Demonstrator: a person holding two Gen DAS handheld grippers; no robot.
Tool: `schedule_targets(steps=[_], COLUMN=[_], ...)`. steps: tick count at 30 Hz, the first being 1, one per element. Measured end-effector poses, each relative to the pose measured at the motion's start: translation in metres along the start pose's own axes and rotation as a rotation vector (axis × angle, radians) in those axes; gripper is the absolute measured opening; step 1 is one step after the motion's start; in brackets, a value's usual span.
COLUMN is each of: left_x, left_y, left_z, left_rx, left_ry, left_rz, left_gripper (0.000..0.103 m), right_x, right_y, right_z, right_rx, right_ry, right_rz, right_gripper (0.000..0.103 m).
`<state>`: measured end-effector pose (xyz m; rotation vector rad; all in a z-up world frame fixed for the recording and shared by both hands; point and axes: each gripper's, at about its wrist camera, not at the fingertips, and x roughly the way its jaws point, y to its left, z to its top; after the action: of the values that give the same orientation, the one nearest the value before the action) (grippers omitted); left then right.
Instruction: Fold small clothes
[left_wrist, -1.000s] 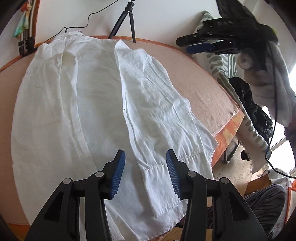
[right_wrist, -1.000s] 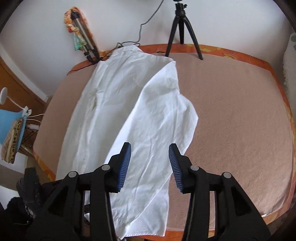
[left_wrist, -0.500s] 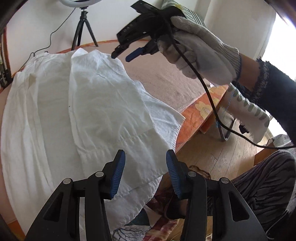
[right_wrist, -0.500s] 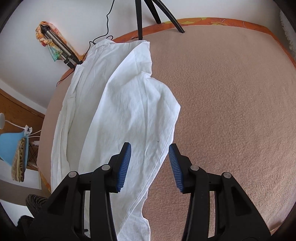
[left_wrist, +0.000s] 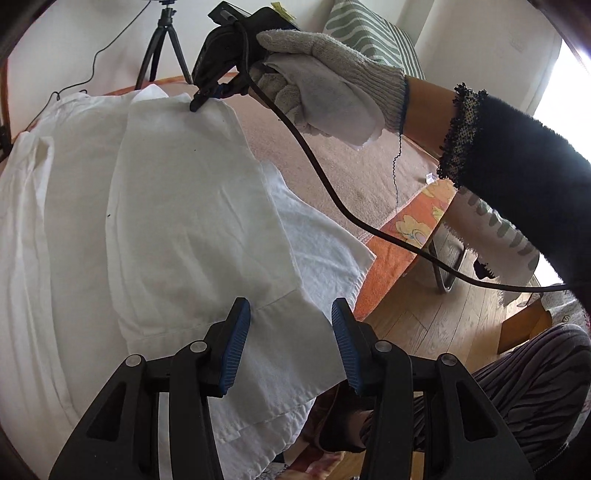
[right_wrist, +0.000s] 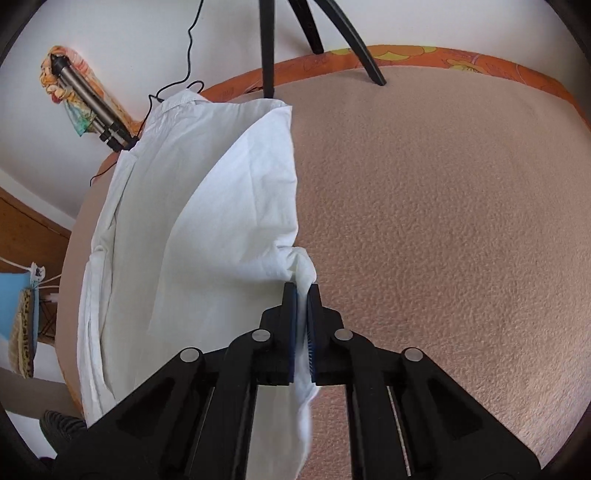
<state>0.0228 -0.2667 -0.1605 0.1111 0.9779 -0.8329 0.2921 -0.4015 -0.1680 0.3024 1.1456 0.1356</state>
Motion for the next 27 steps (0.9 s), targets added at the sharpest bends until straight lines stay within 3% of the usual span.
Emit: schedule_targets(steps=[3,5,8,11,13,16,21,24,27], left_x=[0.004,0.008,0.005,-0.004,-0.007,-0.007,0.013,0.033,0.049], left_y=[-0.001,-0.009,-0.014,-0.017,-0.022,-0.028,-0.056,-0.075,-0.074], left_z=[0.006,0.009,0.009,0.009,0.009,0.013,0.027,0.030,0.034], left_rx=[-0.040,-0.034,-0.018,0.009,0.058,0.080,0.130,0.182,0.181], left_ry=[0.003,0.013,0.007,-0.020,-0.040,-0.063,-0.046,-0.017,0.023], left_rz=[-0.050,-0.064,-0.060,-0.019,0.020,0.045,0.073,0.137,0.210], left_gripper=[0.045,0.045,0.045,0.045,0.045,0.045,0.047,0.047,0.047], right_x=[-0.010,-0.013,-0.026,-0.053,-0.074,-0.104,-0.154,-0.179,-0.193], right_y=[0.021,0.016,0.009,-0.005,-0.017,-0.034,-0.060,-0.071,-0.083], right_z=[0.013,0.020,0.013,-0.014,-0.040,-0.090,-0.148,-0.154,-0.148], right_rx=[-0.123,-0.095,-0.081,-0.043,-0.011,0.053,0.144,0.151,0.192], right_ry=[-0.055,-0.065,-0.063,-0.048,-0.043,-0.028,-0.063,-0.105,-0.145], right_rz=[-0.148,-0.150,-0.122,-0.052,0.008,0.086,0.094,0.049,0.056], right_gripper=[0.004,0.004,0.004,0.009,0.026,0.031,0.031,0.031,0.031])
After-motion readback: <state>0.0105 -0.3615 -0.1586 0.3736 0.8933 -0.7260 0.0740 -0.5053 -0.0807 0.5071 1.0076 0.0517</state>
